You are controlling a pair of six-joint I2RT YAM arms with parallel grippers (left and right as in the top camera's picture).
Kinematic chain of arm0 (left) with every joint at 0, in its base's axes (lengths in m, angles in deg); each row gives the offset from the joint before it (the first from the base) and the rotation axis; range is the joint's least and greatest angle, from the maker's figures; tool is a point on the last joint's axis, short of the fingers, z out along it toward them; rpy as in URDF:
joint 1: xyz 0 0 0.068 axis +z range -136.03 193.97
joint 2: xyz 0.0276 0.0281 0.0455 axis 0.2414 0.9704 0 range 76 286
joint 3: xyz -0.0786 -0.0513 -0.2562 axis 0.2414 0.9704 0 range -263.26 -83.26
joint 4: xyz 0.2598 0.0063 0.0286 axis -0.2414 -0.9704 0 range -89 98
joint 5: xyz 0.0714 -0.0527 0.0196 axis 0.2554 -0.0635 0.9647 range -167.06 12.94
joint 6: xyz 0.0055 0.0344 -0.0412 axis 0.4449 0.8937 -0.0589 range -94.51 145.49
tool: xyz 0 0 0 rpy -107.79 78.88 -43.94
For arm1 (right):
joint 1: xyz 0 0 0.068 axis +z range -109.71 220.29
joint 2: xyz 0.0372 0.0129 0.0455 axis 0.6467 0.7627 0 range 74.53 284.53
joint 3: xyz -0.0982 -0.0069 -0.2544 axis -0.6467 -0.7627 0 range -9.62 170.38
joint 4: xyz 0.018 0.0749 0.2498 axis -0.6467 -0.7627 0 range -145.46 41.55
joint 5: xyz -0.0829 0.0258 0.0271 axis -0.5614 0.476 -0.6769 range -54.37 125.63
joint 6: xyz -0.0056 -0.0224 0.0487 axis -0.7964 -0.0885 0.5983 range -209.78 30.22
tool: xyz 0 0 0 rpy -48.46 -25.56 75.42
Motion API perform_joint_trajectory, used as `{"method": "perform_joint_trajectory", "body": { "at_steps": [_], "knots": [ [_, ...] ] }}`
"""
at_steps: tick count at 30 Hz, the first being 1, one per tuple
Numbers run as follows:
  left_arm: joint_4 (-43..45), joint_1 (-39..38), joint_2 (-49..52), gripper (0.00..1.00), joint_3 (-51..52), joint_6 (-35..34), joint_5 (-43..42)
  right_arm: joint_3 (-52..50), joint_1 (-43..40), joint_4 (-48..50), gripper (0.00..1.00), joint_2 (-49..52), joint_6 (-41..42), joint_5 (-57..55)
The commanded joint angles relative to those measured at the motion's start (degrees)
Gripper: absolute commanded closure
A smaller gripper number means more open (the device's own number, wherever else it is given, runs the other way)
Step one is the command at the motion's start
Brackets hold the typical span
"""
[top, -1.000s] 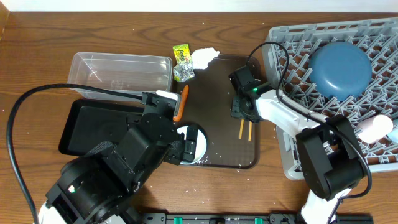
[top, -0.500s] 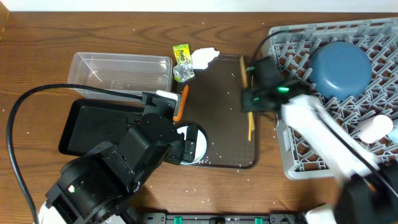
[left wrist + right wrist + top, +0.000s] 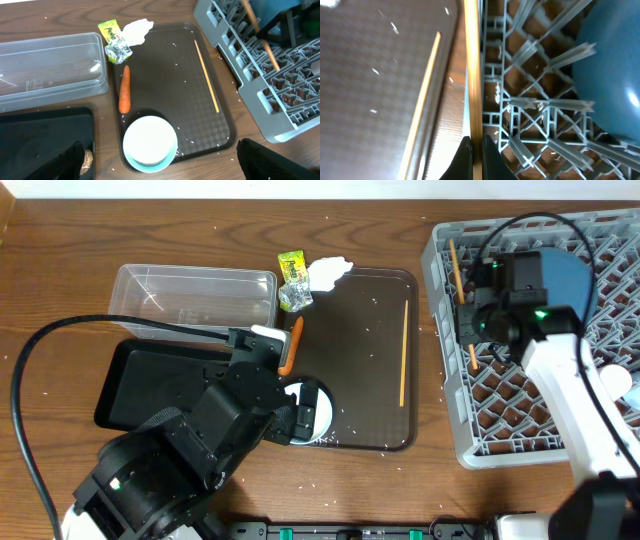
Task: Sort waste into correct bins and load items into the dishwasher rack
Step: 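Carry one chopstick with the right gripper into the dish rack, then grasp the second chopstick with the right gripper and place it in the rack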
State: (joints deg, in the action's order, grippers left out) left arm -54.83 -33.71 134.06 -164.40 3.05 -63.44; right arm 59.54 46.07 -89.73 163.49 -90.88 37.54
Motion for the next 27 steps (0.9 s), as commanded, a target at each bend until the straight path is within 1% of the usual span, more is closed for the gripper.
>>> {"method": "perform_joint_trajectory", "body": {
  "at_steps": [1, 2, 3, 6, 8, 9, 13, 15, 18, 21, 23, 27],
  "knots": [
    [-0.1, 0.1, -0.1, 0.02, -0.7, 0.3, -0.2, -0.4, 0.0, -0.1, 0.95, 1.3, -3.9, 3.3],
    [-0.1, 0.1, -0.1, 0.02, -0.7, 0.3, -0.1, -0.3, 0.4, -0.5, 0.75, 1.0, -4.8, 6.3],
    [-0.1, 0.1, -0.1, 0.02, -0.7, 0.3, -0.1, -0.3, 1.0, -1.0, 0.68, 0.5, -5.2, 9.2],
    [-0.1, 0.1, -0.1, 0.02, -0.7, 0.3, -0.1, -0.3, 3.3, -1.2, 0.62, -0.9, -5.1, 16.4],
    [-0.1, 0.1, -0.1, 0.02, -0.7, 0.3, -0.1, -0.3, 5.3, -0.7, 0.62, -1.2, -2.1, 19.5],
    [-0.1, 0.1, -0.1, 0.02, -0.7, 0.3, -0.1, -0.4, 6.6, -0.5, 0.64, -1.1, 0.7, 19.0],
    [-0.1, 0.1, -0.1, 0.02, -0.7, 0.3, -0.1, -1.2, 11.6, -0.4, 0.69, 0.6, 13.6, 7.6],
    [-0.1, 0.1, -0.1, 0.02, -0.7, 0.3, -0.1, -1.7, 14.2, -0.4, 0.71, 3.1, 21.2, 0.8],
    [-0.1, 0.1, -0.1, 0.02, -0.7, 0.3, -0.1, -1.8, 16.6, -0.5, 0.72, 7.1, 27.8, -3.3],
    [-0.1, 0.1, -0.1, 0.02, -0.7, 0.3, -0.1, -1.8, 17.7, -0.1, 0.73, 11.5, 32.9, -3.4],
    [-0.1, 0.1, -0.1, 0.02, -0.7, 0.3, -0.1, -1.8, 17.6, 0.7, 0.73, 13.8, 34.9, -3.8],
    [-0.1, 0.1, -0.1, 0.02, -0.7, 0.3, -0.1, -1.8, 17.4, 2.7, 0.71, 17.9, 35.2, -4.2]
  ]
}}
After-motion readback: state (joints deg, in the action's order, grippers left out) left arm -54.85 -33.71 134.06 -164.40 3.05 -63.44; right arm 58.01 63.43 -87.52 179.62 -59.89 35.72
